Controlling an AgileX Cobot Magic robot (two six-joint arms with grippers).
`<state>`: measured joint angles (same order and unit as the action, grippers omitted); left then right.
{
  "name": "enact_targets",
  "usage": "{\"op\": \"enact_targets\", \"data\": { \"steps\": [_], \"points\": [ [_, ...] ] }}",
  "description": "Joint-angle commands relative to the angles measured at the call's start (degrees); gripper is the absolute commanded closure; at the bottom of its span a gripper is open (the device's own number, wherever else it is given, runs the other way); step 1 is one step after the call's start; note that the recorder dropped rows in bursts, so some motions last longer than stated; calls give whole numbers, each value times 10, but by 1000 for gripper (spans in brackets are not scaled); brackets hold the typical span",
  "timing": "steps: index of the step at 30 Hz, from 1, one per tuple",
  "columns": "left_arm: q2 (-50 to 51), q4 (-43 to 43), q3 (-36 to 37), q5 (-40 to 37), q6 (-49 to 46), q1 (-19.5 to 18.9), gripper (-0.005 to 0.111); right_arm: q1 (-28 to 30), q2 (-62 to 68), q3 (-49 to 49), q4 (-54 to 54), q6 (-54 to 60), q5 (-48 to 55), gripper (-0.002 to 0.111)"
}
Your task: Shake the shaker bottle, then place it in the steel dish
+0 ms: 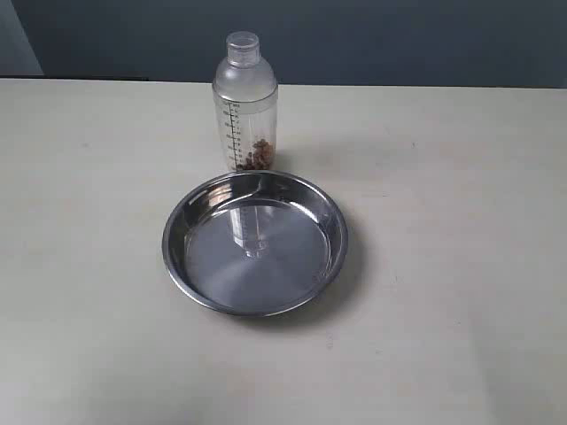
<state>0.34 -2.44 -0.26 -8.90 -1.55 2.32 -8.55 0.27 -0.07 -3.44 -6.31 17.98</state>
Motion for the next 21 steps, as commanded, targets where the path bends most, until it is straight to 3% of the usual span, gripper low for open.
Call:
{"op": "enact_targets", "data": {
  "steps": [1, 8, 15, 21],
  "points": [
    [-3, -121, 3, 41, 11, 0, 106, -1, -3, 1, 1, 1, -5, 109],
    [-3, -133, 3, 51, 16, 0, 106, -1, -3, 1, 1, 1, -5, 109],
    [-3, -277, 3, 172, 21, 0, 106, -1, -3, 1, 1, 0, -5, 109],
    [-3, -302, 3, 156, 84, 0, 106, -1, -3, 1, 2, 0, -5, 109]
  ]
}}
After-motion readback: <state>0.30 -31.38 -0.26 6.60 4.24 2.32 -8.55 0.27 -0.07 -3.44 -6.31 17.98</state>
